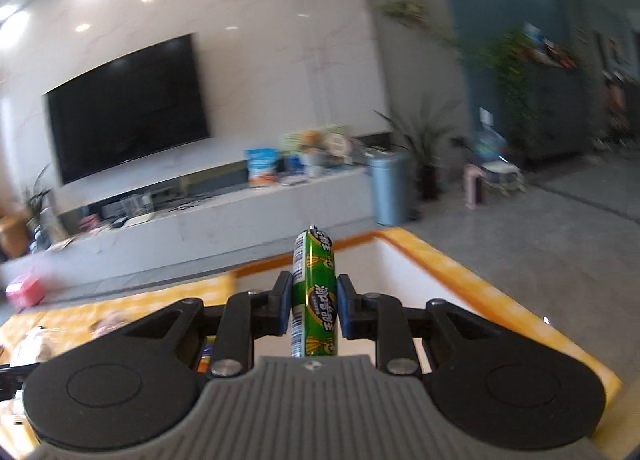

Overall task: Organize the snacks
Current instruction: 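Carry the sausage stick and clear snack pack over the orange box, then open both tools to drop the sausage and snack pack into the box, then move both tools back from the box toward the snacks on the table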

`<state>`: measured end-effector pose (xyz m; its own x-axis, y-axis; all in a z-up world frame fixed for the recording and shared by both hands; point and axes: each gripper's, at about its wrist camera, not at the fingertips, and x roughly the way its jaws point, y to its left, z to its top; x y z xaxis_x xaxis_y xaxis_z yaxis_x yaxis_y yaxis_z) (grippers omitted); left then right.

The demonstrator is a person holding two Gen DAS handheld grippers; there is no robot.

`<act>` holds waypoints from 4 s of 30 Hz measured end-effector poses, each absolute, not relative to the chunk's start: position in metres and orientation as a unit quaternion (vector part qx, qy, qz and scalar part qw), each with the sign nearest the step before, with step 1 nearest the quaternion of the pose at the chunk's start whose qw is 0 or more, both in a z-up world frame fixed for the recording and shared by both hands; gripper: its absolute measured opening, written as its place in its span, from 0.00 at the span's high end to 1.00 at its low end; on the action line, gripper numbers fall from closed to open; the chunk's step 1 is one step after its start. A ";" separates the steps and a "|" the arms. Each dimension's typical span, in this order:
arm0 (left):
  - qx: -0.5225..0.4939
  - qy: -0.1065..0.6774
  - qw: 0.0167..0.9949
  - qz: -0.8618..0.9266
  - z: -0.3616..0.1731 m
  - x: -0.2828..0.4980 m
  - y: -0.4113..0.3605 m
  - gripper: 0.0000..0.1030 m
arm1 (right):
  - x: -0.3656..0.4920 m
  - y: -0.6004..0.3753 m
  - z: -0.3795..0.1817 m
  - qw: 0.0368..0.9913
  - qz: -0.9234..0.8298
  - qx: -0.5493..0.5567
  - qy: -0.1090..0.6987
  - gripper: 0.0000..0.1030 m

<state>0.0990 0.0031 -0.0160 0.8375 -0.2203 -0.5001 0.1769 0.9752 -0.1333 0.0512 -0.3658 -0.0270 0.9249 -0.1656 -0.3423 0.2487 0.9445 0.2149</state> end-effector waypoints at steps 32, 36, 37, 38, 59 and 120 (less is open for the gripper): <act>-0.038 0.304 0.906 -0.291 -0.023 0.135 -0.131 0.40 | 0.082 -0.410 -0.079 0.911 -0.273 0.162 0.264 0.44; -0.042 0.316 0.897 -0.306 -0.026 0.146 -0.146 0.40 | 0.079 -0.416 -0.077 0.917 -0.241 0.186 0.259 0.28; -0.040 0.319 0.895 -0.311 -0.028 0.149 -0.152 0.40 | 0.078 -0.415 -0.077 0.917 -0.239 0.188 0.257 0.28; -0.036 0.322 0.892 -0.315 -0.029 0.152 -0.157 0.40 | 0.078 -0.415 -0.076 0.917 -0.239 0.190 0.255 0.27; 0.006 0.418 0.830 -0.369 -0.071 0.204 -0.232 0.37 | 0.070 -0.423 -0.077 0.925 -0.201 0.221 0.236 0.22; -0.120 0.336 0.927 -0.114 -0.005 0.118 0.052 0.12 | 0.073 -0.296 -0.032 0.974 -0.039 0.125 0.182 0.22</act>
<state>0.1179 0.0520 -0.0048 0.7480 -0.2916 -0.5963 0.1300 0.9453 -0.2993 0.0733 -0.2959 -0.0325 0.9304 -0.0306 -0.3652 0.1221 0.9654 0.2302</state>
